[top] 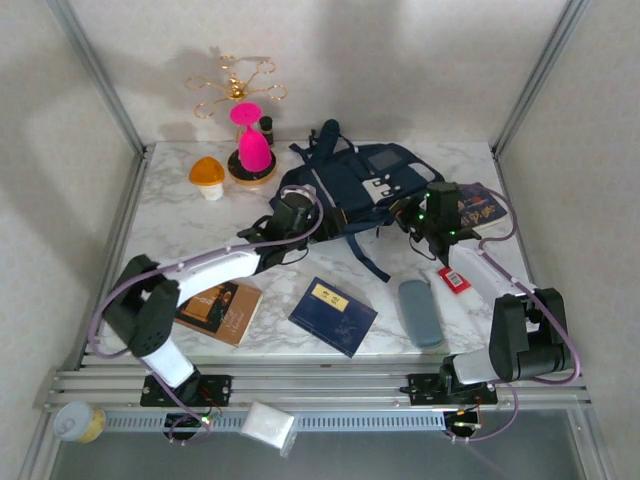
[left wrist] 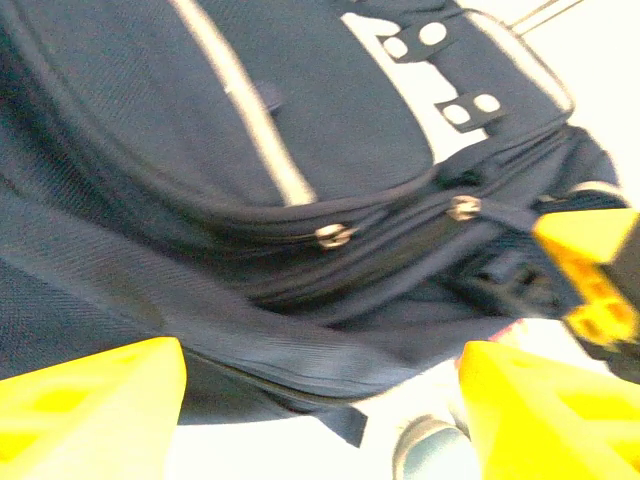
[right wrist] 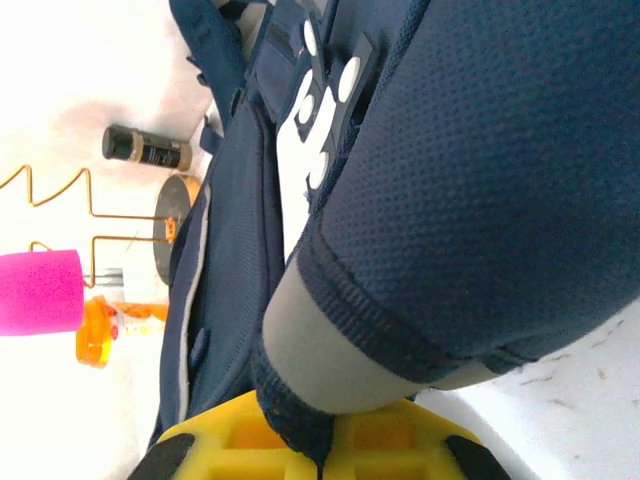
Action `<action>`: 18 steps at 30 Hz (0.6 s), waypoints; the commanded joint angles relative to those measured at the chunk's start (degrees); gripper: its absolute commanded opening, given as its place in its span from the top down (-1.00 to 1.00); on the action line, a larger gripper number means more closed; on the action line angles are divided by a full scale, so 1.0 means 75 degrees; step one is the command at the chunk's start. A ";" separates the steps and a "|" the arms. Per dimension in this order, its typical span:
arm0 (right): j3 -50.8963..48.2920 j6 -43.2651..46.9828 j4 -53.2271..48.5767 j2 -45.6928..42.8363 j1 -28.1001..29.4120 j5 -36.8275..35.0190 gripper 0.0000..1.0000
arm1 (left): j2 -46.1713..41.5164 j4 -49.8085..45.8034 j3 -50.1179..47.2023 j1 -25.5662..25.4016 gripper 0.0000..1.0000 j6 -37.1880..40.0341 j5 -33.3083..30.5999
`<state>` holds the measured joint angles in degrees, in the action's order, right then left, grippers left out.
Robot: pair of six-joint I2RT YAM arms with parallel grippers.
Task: Pack the student bag
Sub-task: Unzip the student bag at the top-center of the table.
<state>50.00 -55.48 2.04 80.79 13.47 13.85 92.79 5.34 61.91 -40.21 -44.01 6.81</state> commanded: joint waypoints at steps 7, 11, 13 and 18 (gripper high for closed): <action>-0.0320 -0.1133 0.0818 -0.0142 0.0658 0.0097 1.00 | -0.0340 -0.0899 0.0266 -0.1458 -0.39 -0.0468 -0.0481; -0.0478 -0.1327 0.1048 -0.0227 0.0744 0.0081 1.00 | 0.0138 -0.1145 0.0586 -0.1763 -0.27 -0.0499 -0.0706; -0.0467 -0.1321 0.1017 -0.0248 0.0790 0.0056 1.00 | 0.0358 -0.1019 0.0658 -0.1763 -0.18 -0.0537 -0.0625; -0.0572 -0.1368 0.1149 -0.0249 0.0793 0.0153 1.00 | 0.1174 -0.1388 0.1435 -0.1755 -0.05 -0.0126 -0.0653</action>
<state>45.89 -64.60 5.50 80.77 18.55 12.60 99.09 -1.78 68.36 -53.65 -46.98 3.86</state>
